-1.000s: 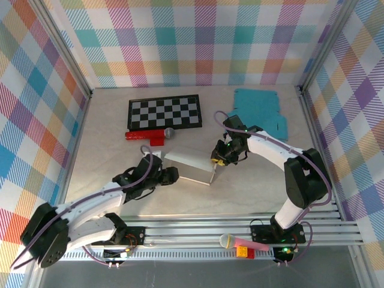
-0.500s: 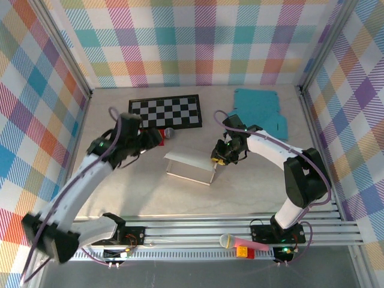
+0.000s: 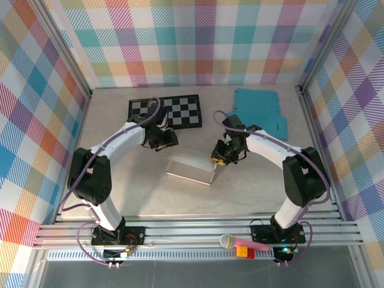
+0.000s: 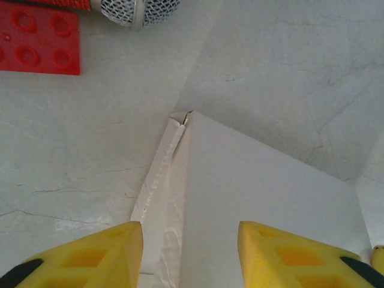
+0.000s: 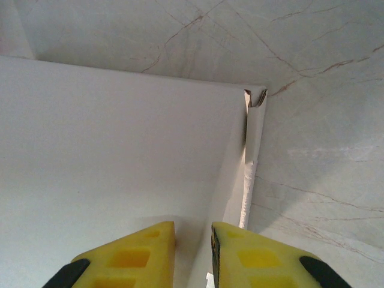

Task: Fold the paper box

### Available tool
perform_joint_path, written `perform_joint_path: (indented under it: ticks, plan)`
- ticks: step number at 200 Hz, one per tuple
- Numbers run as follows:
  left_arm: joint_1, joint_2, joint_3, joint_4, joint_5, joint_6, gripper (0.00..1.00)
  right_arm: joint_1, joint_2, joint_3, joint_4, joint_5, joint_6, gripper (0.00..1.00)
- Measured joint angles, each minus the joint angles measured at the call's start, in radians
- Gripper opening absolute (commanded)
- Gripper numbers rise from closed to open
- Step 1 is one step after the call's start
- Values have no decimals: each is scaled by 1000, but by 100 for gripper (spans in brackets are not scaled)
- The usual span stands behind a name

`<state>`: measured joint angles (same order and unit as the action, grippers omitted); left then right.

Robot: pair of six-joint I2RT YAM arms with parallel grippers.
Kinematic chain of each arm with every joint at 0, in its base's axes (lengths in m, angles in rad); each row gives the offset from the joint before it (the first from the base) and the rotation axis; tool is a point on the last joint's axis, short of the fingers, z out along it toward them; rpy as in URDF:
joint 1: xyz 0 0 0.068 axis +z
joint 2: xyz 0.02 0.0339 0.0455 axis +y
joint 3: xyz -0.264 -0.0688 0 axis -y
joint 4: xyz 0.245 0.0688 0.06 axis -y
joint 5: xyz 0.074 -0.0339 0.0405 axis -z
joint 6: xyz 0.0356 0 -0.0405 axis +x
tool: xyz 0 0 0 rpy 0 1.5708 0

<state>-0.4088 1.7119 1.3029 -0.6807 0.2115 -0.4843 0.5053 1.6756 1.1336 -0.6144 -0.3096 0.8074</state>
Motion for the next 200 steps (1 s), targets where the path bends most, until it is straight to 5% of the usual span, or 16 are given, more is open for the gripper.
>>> perform_joint_path:
  ticks: [76,115,143,200]
  plan:
    - [-3,0,-158,61,7,7,36,0,35,3,-4,0,-13,28]
    - [-16,0,-187,80,-15,13,40,0,33,4,-27,11,-58,49]
    - [-24,0,-200,87,-26,23,40,0,12,0,-33,6,-94,56]
    - [-29,0,-215,110,-30,30,40,35,34,-14,-13,-36,-117,48]
